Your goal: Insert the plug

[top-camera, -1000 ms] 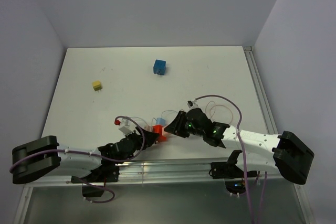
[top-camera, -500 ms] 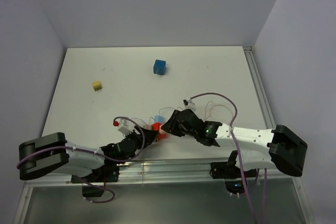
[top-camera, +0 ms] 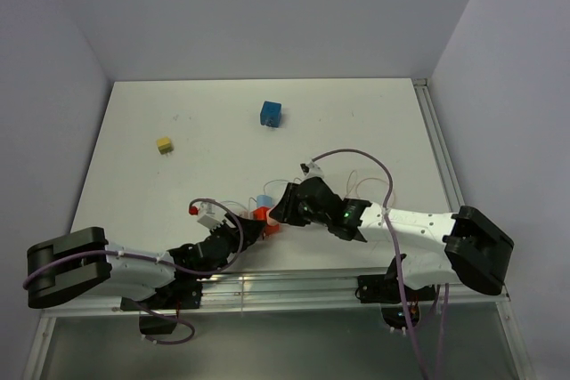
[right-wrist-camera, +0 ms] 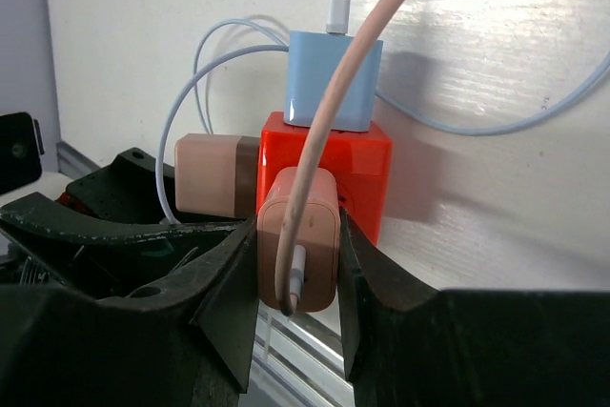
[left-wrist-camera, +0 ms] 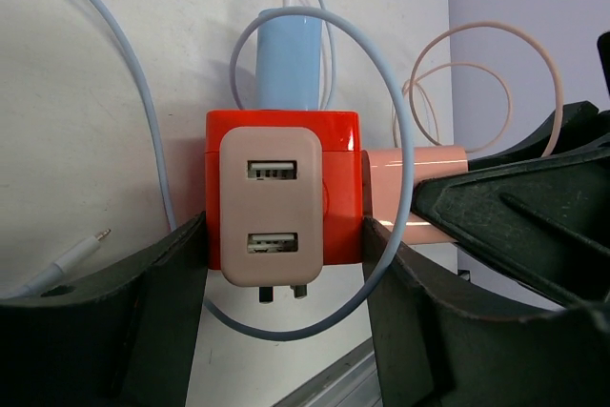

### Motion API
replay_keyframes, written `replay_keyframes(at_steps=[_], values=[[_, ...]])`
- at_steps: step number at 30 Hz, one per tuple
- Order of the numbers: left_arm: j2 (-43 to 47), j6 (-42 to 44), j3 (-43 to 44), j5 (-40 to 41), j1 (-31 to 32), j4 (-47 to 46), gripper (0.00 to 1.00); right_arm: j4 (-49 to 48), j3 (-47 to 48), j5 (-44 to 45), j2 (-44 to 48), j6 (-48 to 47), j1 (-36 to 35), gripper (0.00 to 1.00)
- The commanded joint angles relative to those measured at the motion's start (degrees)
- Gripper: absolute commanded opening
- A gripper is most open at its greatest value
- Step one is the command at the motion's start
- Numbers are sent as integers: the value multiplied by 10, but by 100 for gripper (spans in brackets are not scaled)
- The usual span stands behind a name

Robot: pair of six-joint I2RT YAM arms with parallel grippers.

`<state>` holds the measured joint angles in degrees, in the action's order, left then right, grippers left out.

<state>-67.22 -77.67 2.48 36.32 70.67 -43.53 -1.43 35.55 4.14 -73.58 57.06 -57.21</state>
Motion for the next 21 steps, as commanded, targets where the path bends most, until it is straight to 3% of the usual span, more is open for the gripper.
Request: replay_keyframes(at_steps=[1,10,17,21], values=[[-10,27,-41,-54,10,20,0,-26,-40,-116,-35,-34,-6,0],[-26,56,-45,-64,10,-24,0,-57,-64,-156,-59,-112,25,0],[-34,65,-43,-67,9,-31,0,47,-17,-116,-88,-166,40,0],[-41,53,-36,-66,9,-11,0,20,-28,-157,-85,-157,52,0]])
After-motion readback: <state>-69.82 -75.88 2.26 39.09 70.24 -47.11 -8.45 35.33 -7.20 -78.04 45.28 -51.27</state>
